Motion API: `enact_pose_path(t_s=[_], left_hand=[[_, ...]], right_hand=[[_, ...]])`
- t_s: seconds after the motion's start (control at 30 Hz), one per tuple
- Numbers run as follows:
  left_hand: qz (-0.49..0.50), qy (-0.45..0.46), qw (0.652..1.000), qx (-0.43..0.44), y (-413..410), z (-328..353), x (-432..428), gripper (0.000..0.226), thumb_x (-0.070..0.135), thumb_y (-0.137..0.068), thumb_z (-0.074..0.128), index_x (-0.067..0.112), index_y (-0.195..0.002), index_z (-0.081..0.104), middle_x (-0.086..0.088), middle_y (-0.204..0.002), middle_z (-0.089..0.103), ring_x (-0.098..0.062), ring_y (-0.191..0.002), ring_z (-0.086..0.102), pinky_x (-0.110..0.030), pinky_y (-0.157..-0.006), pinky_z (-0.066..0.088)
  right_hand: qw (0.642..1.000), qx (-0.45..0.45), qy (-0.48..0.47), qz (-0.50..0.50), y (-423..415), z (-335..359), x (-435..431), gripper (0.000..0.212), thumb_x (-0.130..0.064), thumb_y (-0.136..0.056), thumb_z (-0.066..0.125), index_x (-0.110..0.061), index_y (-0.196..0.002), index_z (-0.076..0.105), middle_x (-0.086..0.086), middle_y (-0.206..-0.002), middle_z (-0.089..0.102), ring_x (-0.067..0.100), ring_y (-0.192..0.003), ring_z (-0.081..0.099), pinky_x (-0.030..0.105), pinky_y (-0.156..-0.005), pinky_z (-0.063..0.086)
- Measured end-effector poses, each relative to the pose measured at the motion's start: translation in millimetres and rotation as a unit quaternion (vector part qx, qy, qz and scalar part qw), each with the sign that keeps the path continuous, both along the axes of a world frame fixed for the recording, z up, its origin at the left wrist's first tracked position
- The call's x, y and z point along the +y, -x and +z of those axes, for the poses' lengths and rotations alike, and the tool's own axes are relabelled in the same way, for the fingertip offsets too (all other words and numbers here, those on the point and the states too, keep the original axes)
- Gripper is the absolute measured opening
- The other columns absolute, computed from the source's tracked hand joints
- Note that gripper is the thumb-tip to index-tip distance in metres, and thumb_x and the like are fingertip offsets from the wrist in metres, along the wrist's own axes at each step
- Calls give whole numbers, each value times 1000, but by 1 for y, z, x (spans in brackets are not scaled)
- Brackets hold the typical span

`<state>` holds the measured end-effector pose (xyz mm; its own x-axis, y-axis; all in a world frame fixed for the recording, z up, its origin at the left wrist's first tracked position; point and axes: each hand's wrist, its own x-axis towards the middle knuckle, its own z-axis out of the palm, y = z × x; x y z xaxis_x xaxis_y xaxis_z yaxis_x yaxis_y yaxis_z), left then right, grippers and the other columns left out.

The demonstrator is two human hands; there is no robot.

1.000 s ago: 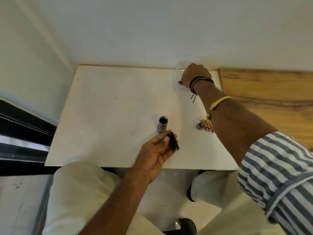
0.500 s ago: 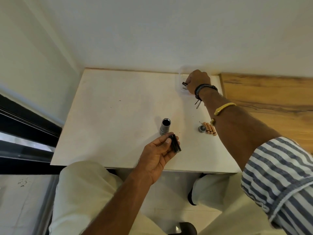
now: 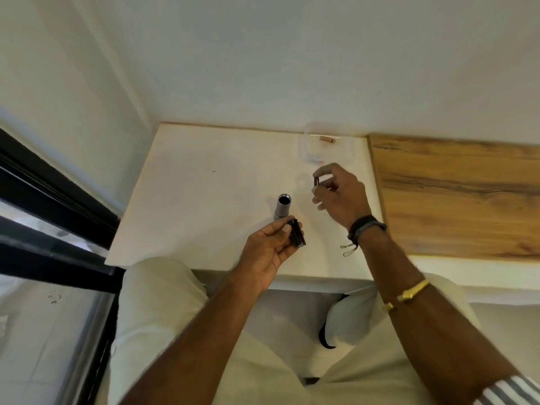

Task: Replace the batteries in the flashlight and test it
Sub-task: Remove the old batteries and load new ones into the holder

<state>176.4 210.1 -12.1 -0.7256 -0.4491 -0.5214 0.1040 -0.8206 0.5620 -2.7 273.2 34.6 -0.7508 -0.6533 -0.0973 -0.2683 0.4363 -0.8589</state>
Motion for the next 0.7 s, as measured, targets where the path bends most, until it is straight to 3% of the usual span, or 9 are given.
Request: enact_pose_path(t_s=[0.07,0.27,0.43,0.57,0.7], left_hand=[[-1,14,1000,-1,-2,0,1,25,1,-95,57,3,-118,67,-18,-116,71,-28,-102,71,-34,-78,60],[-21,59,998,-20,-5,3,0,24,5,-96,58,9,-117,69,-16,-118,71,-30,-105,70,-40,-83,59],[-22,76,996,-40,-9,3,1,27,6,-95,60,7,-121,67,-18,-118,71,-34,-105,71,-41,-81,60],[-25,86,995,-42,-10,3,2,24,6,-95,61,9,-117,69,-16,-118,71,-33,-104,71,-40,-81,60],[-22,99,994,-48,-10,3,2,24,5,-95,60,9,-118,69,-16,-119,71,-33,-105,71,-42,-84,60]], right_hand=[[999,-25,21,-1,-22,-2,19,25,-7,-89,63,-26,-104,67,4,-84,74,17,-73,75,33,-65,64],[996,-64,62,-1,-60,-6,51,27,-6,-94,65,-19,-118,70,7,-91,74,16,-74,75,30,-69,63],[993,-74,90,-31,-71,-6,63,14,-8,-85,79,-14,-98,76,3,-83,78,18,-76,75,30,-70,64],[997,-39,71,-9,-75,-7,67,14,-15,-85,80,-26,-94,80,-9,-75,77,9,-73,75,19,-73,61],[998,38,32,26,-76,-7,68,19,-13,-88,76,-23,-104,80,-11,-89,75,2,-81,70,6,-77,52]])
